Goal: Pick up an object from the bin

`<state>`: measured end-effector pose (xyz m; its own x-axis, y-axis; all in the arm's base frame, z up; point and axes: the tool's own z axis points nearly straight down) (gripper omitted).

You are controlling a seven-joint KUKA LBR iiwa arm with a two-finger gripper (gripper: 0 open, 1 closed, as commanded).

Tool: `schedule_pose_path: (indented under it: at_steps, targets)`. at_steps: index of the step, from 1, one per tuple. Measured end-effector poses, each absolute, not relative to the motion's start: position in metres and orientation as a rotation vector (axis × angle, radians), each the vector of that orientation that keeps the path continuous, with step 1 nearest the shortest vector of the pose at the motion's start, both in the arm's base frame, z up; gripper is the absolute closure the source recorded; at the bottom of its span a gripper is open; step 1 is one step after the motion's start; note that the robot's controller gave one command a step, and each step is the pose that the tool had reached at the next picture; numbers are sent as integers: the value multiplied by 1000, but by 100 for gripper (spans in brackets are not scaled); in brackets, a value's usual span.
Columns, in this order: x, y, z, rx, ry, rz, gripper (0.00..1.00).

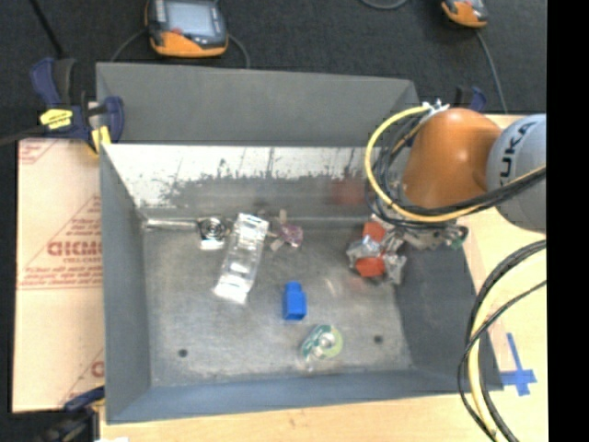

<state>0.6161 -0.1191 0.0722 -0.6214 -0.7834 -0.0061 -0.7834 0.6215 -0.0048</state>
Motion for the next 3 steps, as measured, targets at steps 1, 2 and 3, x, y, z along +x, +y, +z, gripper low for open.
schedule_pose_path:
  at_steps: [1, 2, 3]
  targets:
    - [618, -139, 189, -1379, 2812, -13, 100]
    - [604, -131, 290, -1362, 2820, -12, 100]
    - [598, -151, 304, -1517, 2745, -6, 100]
